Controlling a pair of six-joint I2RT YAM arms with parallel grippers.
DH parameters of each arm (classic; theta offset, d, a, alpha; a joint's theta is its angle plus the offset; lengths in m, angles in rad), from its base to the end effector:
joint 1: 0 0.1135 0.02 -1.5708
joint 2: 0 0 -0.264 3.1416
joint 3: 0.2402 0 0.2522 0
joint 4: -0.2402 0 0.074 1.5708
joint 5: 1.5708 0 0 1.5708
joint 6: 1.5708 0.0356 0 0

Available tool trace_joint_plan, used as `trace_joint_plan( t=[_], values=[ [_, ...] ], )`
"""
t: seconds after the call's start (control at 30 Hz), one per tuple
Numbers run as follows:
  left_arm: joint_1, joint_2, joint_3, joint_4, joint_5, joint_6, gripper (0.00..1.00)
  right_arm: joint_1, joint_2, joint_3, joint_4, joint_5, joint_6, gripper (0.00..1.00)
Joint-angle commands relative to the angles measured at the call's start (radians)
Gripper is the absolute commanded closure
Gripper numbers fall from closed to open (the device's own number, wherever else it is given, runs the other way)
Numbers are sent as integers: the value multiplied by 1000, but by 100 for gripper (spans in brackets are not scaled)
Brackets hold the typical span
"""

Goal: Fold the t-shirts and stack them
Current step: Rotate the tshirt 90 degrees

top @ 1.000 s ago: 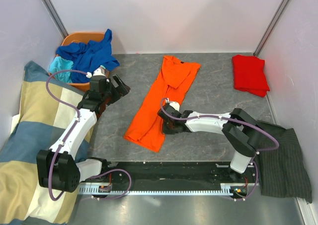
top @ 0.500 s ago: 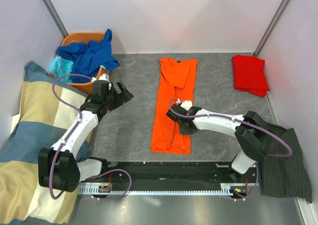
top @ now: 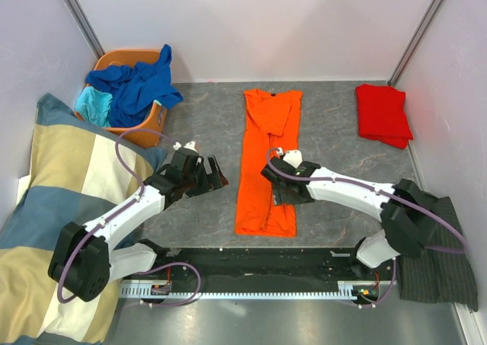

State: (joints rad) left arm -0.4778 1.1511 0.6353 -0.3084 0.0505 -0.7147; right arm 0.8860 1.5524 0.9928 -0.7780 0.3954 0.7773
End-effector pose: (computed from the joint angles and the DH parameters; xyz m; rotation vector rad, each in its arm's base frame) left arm 0.2030 -0.1071 0.2055 -0.2693 2.4707 -0.5985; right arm 0.1873 0.2076 0.1943 -0.0831 2.6914 -0.1302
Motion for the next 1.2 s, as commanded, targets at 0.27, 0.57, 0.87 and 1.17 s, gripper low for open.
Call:
trace_joint_plan(
  t=[0.27, 0.57, 0.87, 1.17],
  values=[
    [-183, 79, 20, 66, -104, -55, 0, -123, -241, 112, -26, 181, 21, 14],
    [-372, 130, -69, 80, -143, -146, 1, -180, -239, 168, 13, 158, -42, 13],
    [-472, 190, -114, 124, -179, -238, 31, -197, -281, 110, 33, 128, -47, 12],
    [-548, 208, -83, 134, -94, -256, 93, -208, -325, 58, 34, 123, -50, 12]
  ],
)
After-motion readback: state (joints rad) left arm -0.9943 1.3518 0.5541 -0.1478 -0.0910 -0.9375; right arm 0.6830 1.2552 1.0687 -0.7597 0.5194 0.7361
